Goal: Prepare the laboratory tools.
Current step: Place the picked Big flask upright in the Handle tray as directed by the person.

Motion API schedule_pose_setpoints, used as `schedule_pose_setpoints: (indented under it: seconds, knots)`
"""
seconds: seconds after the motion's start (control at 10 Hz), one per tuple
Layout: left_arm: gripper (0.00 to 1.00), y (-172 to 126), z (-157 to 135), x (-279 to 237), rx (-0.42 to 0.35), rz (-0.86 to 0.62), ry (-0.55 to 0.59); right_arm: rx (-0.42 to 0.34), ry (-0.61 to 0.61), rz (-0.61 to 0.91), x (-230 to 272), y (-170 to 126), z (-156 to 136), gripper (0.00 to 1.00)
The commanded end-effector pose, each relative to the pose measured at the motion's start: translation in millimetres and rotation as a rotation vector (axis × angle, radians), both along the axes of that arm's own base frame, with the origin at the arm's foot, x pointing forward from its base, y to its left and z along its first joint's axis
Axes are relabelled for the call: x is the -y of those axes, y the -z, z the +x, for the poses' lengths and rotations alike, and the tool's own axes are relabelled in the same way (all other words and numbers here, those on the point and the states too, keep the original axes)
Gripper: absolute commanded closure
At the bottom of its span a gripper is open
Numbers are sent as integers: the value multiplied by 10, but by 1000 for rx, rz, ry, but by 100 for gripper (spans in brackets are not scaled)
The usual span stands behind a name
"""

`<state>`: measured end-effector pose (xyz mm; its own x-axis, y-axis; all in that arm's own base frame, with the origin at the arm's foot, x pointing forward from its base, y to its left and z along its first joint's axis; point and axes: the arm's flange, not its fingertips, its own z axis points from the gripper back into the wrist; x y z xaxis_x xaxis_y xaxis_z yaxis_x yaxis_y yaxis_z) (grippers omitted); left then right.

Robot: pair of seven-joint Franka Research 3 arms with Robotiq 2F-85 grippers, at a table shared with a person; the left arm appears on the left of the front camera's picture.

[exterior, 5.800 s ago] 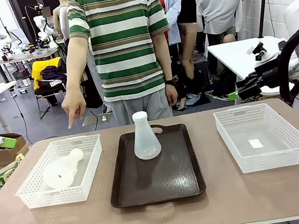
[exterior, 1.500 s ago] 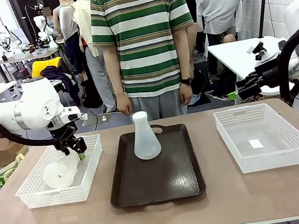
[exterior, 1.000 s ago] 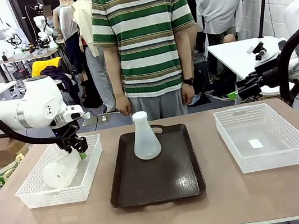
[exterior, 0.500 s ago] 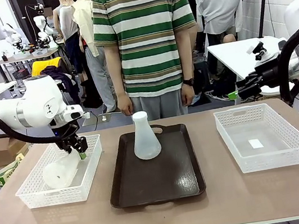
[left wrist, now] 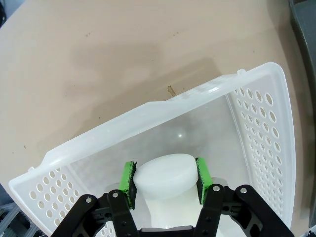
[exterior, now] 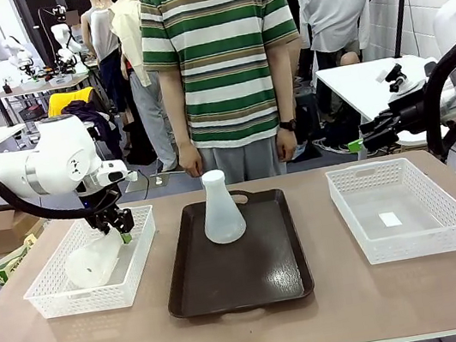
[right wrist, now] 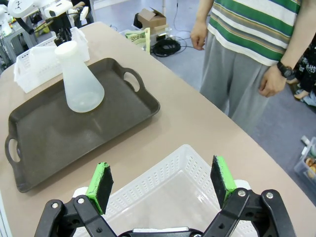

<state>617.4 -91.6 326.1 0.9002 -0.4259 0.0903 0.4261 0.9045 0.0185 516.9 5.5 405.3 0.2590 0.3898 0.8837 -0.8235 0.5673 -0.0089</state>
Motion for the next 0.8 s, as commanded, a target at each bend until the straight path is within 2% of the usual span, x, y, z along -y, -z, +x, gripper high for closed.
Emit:
schedule_pose_setpoints:
  seconds: [0.0,0.7]
  knots:
    - [100,1,19,-9,15,2,4,-16,13,-10,-3,-11,-2,0]
    - [100,1,19,-9,15,2,4,-16,13,-10,-3,-11,-2,0]
